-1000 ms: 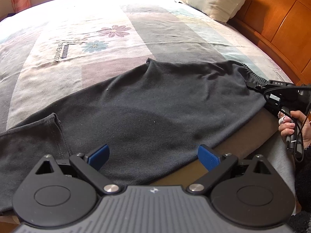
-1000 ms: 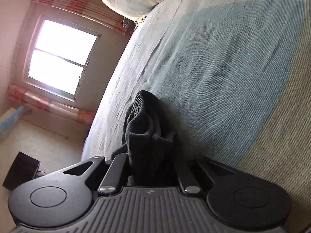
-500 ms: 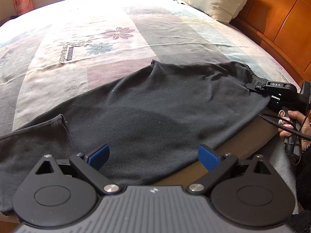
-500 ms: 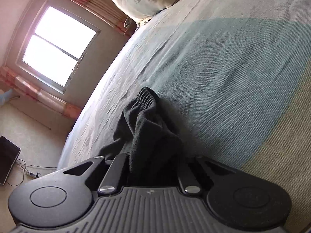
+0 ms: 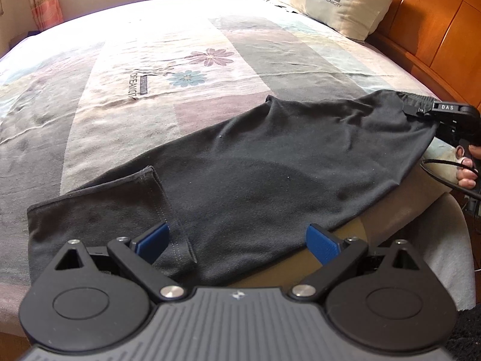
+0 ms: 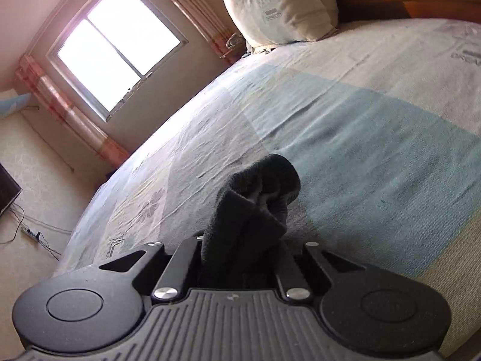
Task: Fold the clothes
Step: 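Lift the waistband with the right tool and fold it over the legs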
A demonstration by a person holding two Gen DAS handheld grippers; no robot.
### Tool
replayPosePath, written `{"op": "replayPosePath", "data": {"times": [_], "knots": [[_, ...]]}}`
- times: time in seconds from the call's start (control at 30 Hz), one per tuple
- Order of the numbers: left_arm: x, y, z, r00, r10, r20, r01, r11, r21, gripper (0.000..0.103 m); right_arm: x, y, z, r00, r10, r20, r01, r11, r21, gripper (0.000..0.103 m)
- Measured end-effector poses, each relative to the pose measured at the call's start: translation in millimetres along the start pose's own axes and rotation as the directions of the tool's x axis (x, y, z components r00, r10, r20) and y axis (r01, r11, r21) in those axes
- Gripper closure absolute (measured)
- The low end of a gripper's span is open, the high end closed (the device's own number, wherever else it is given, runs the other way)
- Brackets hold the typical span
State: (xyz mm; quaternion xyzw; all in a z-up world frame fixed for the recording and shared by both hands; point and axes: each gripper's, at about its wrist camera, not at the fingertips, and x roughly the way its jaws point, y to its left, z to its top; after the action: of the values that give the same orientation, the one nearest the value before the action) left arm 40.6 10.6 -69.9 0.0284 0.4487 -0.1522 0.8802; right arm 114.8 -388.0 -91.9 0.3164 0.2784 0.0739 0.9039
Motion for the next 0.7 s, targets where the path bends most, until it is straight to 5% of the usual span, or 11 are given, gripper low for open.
{"op": "replayPosePath", "data": {"times": [0.3, 0.7], "knots": [[-18.6, 18.4, -13.5, 1.000, -0.015, 0.017, 0.014, 1.000, 0.012, 0.006, -11.5, 87.5, -7.1, 0.997, 0.063, -0.038, -0.071, 0.968, -0.241, 0.094], [-38.3, 57.4, -39.5, 0.999, 0.009, 0.053, -0.005, 0.997, -0.080, 0.006, -5.0, 209.9, -38.1, 0.966, 0.196, -0.168, -0.255, 0.835, -0.488, 0.094]]}}
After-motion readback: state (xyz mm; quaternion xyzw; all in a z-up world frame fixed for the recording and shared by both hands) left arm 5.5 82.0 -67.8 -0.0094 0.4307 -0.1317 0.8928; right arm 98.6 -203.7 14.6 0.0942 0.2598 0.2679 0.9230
